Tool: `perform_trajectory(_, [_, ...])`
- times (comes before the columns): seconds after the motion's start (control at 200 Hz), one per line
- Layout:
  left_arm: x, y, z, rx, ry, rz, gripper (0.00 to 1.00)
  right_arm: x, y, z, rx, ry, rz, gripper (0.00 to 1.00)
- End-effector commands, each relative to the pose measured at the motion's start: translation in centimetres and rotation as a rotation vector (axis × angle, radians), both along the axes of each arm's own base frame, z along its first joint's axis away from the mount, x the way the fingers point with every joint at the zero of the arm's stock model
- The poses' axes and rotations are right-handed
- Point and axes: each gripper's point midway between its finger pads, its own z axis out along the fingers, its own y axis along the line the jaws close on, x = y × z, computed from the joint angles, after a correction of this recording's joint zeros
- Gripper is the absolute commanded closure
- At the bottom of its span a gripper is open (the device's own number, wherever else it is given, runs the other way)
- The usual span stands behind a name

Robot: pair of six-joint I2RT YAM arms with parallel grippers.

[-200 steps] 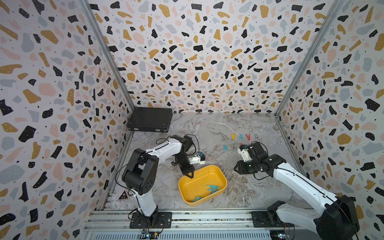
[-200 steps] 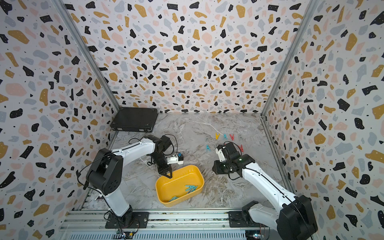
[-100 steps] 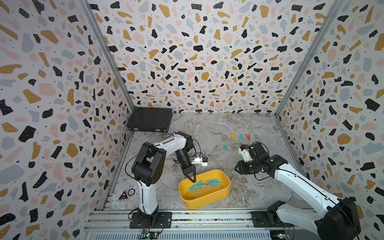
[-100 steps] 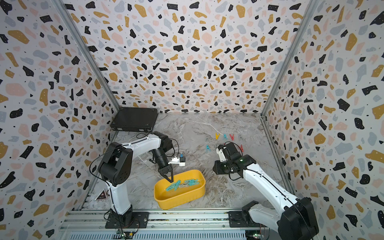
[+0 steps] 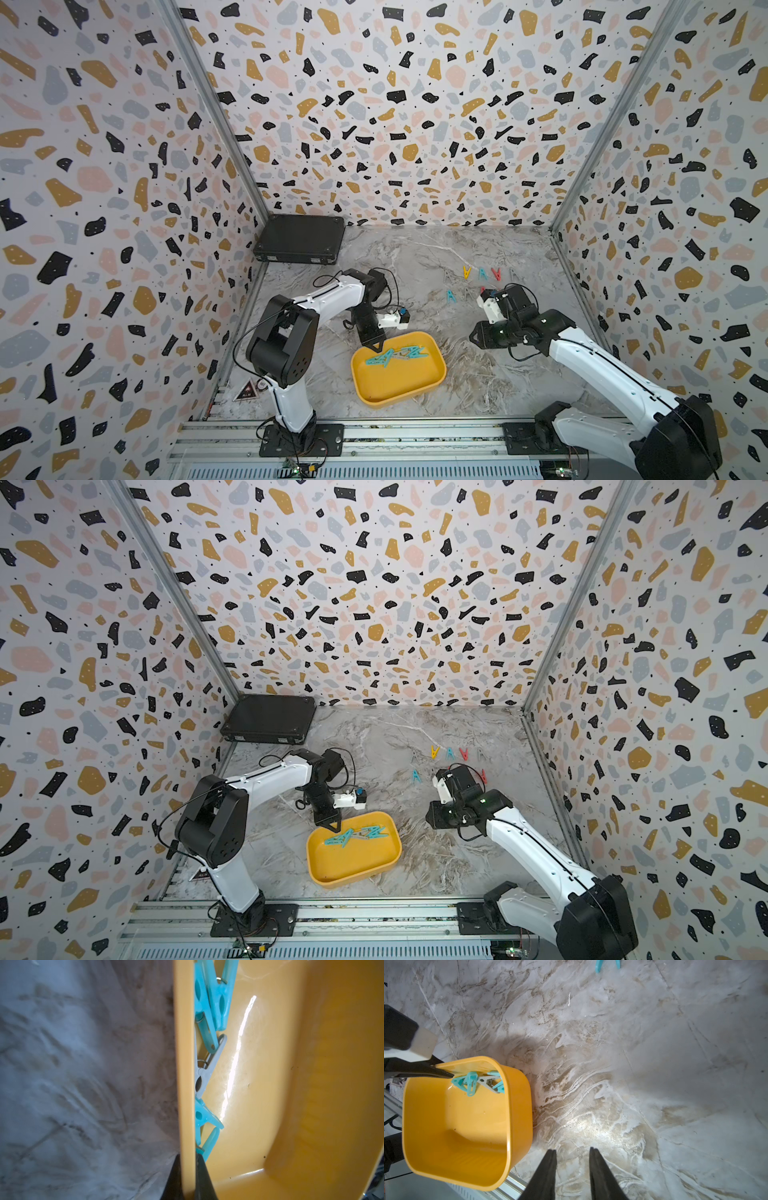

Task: Take the clothespins out of the storage box
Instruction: Adjust the storage box at the center of the board.

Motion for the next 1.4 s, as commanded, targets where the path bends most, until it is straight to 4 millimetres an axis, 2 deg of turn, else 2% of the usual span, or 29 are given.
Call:
perform_trajectory(0.0, [2.2, 0.1, 0.0, 0.007, -0.141, 0.006, 1.0, -0.1, 0.0, 0.6, -0.002, -0.005, -0.004, 0.67])
perform_trajectory(0.185, [4.0, 0.2, 0.0, 0.02, -0.248, 0.022, 1.0, -0.1, -0.1, 0.5, -0.006, -0.001, -0.005, 0.67])
perform_trajectory(0.315, [4.2, 0.2, 0.0, 0.027, -0.259, 0.024, 1.0, -0.1, -0.1, 0.5, -0.006, 0.0, -0.005, 0.67])
perform_trajectory(0.4, [4.1, 0.1, 0.2, 0.02, -0.259, 0.022, 0.8, -0.1, -0.1, 0.5, -0.006, -0.002, -0.005, 0.67])
perform_trajectory(0.471, [3.9, -0.1, 0.6, 0.007, -0.254, 0.02, 0.72, -0.1, -0.2, 0.5, -0.008, -0.003, -0.007, 0.67])
perform_trajectory(0.581, [3.7, -0.4, 1.5, -0.015, -0.247, 0.022, 0.54, -0.1, -0.2, 0.5, -0.007, -0.005, -0.007, 0.66])
perform_trajectory(0.626, [3.6, -0.5, 2.1, -0.028, -0.248, 0.026, 0.51, -0.1, -0.1, 0.7, -0.005, -0.008, -0.004, 0.66])
perform_trajectory(0.746, [3.9, -0.9, 4.7, -0.066, -0.294, 0.039, 0.44, 0.0, 0.1, 1.3, 0.011, -0.021, -0.001, 0.66])
perform_trajectory(0.896, [4.5, -0.4, 9.6, -0.099, -0.418, 0.084, 0.27, -0.1, 0.6, 2.8, 0.045, -0.049, 0.016, 0.65])
perform_trajectory(1.001, [4.2, 0.5, 12.9, -0.131, -0.481, 0.146, 0.0, -0.1, 1.4, 4.2, 0.067, -0.079, 0.047, 0.65])
perform_trajectory(1.091, [3.4, 1.7, 14.6, -0.136, -0.498, 0.211, 0.0, -0.2, 2.5, 4.8, 0.068, -0.097, 0.092, 0.65])
perform_trajectory(1.217, [2.6, 3.9, 15.2, -0.123, -0.494, 0.336, 0.0, -0.6, 4.7, 4.9, 0.025, -0.109, 0.2, 0.65])
perform_trajectory(1.392, [3.6, 9.3, 15.5, -0.12, -0.541, 0.61, 0.0, -1.2, 8.0, 3.8, -0.106, -0.12, 0.392, 0.66])
